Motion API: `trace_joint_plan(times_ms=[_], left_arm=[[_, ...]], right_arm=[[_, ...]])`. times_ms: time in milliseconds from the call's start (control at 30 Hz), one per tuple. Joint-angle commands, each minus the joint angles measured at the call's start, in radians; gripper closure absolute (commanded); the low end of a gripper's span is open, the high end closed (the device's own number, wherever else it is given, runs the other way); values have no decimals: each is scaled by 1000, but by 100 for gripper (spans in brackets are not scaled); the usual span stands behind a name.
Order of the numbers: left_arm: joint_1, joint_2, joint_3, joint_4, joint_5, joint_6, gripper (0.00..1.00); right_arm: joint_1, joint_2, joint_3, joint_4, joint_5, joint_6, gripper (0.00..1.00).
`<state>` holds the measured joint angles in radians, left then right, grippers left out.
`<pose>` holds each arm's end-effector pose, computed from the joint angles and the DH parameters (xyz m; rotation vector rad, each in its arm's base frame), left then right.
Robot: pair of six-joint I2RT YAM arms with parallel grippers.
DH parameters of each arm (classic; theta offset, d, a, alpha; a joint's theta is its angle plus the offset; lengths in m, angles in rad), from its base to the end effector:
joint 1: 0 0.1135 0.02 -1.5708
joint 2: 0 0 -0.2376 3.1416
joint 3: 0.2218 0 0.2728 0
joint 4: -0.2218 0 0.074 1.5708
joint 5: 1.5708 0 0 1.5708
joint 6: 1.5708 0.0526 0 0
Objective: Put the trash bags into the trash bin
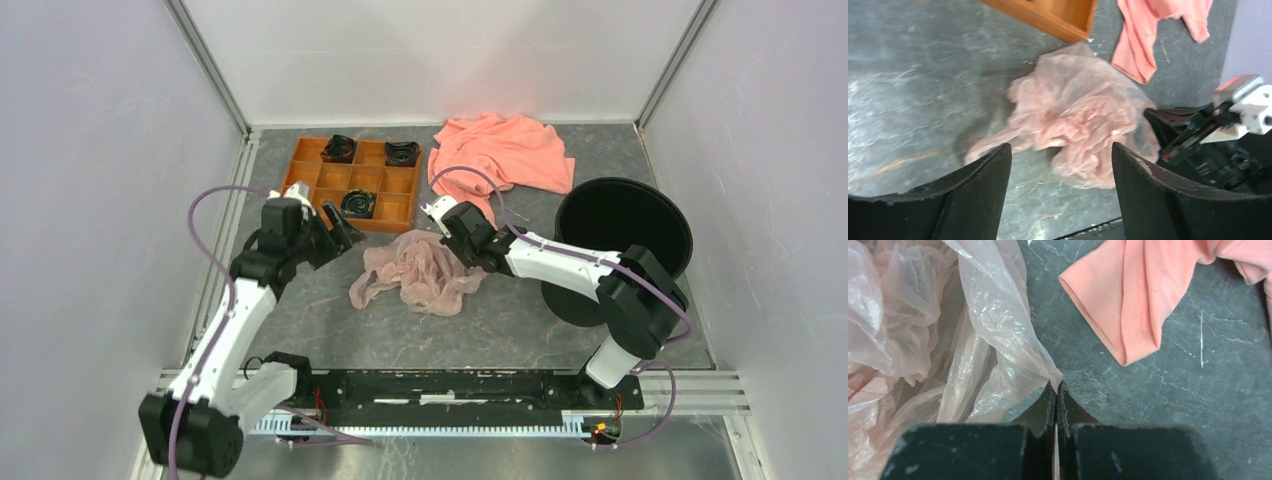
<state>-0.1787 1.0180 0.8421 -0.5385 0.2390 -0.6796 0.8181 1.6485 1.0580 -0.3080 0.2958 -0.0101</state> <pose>0.2559 -0.0589 0.2463 -0.4601 2.3211 -0.7067 0.2644 0.2598 0.1548 -0.8560 2.2598 0.0009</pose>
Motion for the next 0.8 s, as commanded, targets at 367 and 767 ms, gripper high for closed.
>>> trace_joint_plan(times_ms=[367,767], left_arm=[[-2,-182,-416,164,-188,-184,32],[-151,86,-424,332,-210,-213,39]], right_arm=[[5,-115,-127,56,-29,-6,100],[7,-110,-153,78,-37,-23,100]])
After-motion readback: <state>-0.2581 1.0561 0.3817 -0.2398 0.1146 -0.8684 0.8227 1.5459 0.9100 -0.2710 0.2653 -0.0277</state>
